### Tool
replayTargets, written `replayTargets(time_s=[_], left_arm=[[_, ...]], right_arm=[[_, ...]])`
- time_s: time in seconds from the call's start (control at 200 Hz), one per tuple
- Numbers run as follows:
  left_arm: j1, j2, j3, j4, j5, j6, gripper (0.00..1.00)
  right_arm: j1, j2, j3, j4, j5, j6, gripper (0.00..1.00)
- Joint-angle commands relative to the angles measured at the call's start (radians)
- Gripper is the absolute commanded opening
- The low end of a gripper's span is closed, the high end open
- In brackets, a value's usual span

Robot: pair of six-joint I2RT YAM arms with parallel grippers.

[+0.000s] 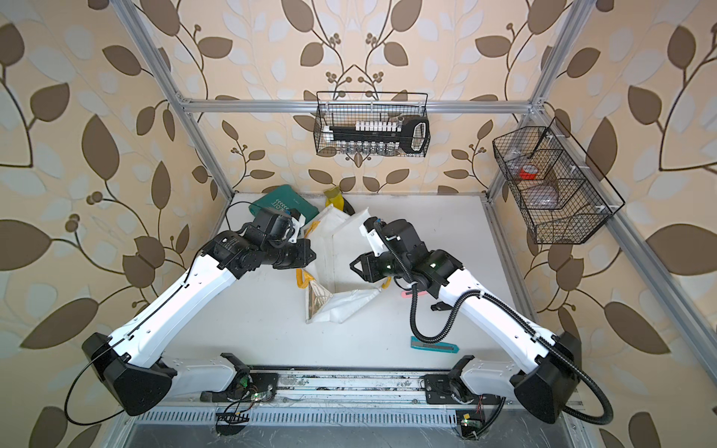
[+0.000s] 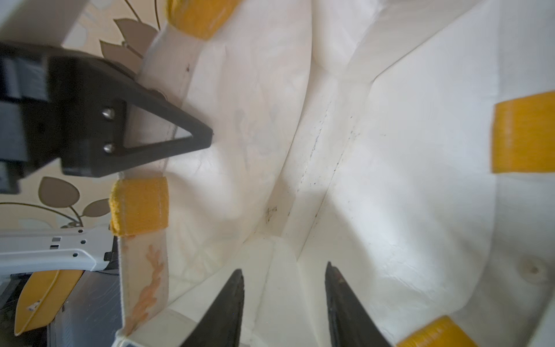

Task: Place the art knife into the pouch
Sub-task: Open the pouch at the center of the board.

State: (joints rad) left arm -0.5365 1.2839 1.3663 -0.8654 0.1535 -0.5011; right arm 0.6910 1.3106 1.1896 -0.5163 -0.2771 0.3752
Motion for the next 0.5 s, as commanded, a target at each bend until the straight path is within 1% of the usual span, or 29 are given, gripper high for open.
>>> replayTargets(time_s=[0.0, 0.105, 0.18, 0.385, 0.495], left_arm=[[-0.010, -0.009, 0.050, 0.052, 0.012, -0.004, 0.00], [-0.016, -0.017, 0.047, 0.052, 0.011, -0.004, 0.00], [-0.015, -0.022, 0.045, 0.052, 0.010, -0.002, 0.00], [-0.016, 0.005, 0.051, 0.062, 0.024, 0.016, 0.00], [-0.015, 0.012, 0.048, 0.091, 0.041, 0.016, 0.00]], right_arm=[[0.013, 0.115, 0.061, 0.040, -0.018, -0.041, 0.44], [0.033, 0.235, 0.082, 0.064, -0.022, -0.073, 0.44], [0.035, 0.319, 0.102, 0.072, -0.058, -0.086, 0.43], [0.104, 0.472, 0.172, 0.074, -0.085, -0.112, 0.44], [0.116, 0.565, 0.226, 0.054, -0.104, -0.115, 0.44]])
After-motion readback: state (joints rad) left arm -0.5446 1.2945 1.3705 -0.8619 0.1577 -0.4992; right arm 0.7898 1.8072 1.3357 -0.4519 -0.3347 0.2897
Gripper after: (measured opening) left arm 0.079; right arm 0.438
